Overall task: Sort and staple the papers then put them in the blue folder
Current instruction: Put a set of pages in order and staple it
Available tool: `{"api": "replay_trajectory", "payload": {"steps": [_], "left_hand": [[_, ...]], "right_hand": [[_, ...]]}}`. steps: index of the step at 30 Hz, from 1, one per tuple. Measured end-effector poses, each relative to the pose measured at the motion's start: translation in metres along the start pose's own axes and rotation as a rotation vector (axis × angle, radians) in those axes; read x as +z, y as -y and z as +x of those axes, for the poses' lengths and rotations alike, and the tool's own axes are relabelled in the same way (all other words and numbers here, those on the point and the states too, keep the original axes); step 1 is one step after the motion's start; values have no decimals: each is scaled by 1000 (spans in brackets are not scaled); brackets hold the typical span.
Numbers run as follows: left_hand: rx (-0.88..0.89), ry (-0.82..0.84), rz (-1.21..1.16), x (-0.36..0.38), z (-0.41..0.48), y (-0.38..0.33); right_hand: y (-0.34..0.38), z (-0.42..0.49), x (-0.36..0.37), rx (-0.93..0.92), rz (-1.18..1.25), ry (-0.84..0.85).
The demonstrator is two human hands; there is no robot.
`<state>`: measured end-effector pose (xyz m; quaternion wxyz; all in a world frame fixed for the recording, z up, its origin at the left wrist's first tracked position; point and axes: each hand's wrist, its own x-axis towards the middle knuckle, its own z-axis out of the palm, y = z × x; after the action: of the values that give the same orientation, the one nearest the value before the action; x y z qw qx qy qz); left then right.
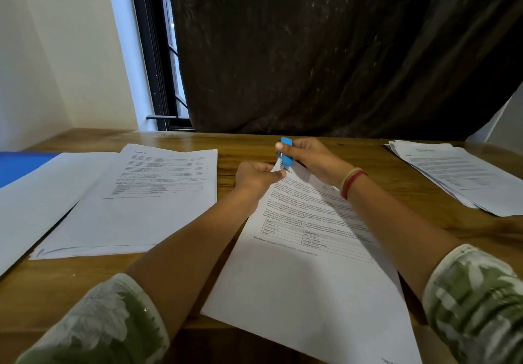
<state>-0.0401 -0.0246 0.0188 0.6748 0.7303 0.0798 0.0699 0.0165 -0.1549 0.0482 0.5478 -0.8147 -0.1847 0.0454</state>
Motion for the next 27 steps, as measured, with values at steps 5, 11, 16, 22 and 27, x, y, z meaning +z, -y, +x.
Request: {"api": "replay_trajectory", "payload": {"steps": [5,11,16,22,27], "left_hand": [[-19,25,3,0,0,-1],[-14,26,25,0,-7,-5],[-10,31,33,0,-7,-6],[15,44,79,1,-1,0],[-45,51,80,2,4,-5]], "right_hand": [[-3,4,-5,49,-8,40],[-3,4,-5,65,-27,29],[-7,8,-3,39,-11,43],[-12,8,-1,48,153,86],[-16,9,0,80,198,51]]}}
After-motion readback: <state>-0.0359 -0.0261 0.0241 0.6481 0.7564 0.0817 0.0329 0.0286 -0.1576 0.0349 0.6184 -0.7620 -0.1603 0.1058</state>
